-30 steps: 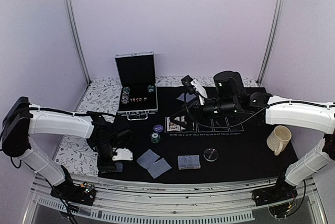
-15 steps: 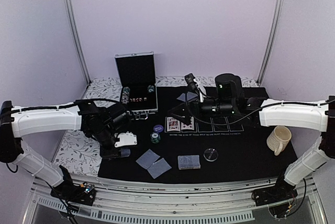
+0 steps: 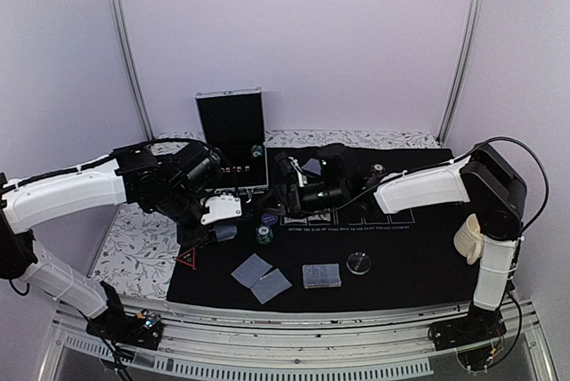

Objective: Distribute texas hold em gaming equipment
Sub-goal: Pass from the left arm to the right

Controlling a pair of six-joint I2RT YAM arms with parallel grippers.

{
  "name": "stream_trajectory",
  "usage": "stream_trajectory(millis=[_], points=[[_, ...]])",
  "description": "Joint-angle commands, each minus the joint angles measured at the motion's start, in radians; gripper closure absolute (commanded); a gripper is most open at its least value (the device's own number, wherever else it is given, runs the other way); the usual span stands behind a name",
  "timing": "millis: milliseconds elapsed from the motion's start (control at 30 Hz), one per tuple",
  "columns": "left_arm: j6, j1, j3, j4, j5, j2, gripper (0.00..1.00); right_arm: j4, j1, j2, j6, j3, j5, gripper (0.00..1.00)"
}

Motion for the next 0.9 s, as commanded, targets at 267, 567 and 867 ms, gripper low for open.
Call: stream_trajectory(millis=[267, 567, 867], points=[[0.007, -0.016, 0.032, 0.016, 0.011, 0.001, 0.51, 0.154, 0.090, 0.190, 0.138, 0.176, -0.132, 0.24], [0.001, -0.017, 0.041, 0.026, 0.009, 0.013, 0.51, 0.179, 0.113, 0.244, 0.168, 0.211, -0.157, 0.39], [0.003, -0.017, 0.051, 0.031, -0.001, 0.016, 0.51, 0.179, 0.112, 0.261, 0.173, 0.232, -0.197, 0.77]])
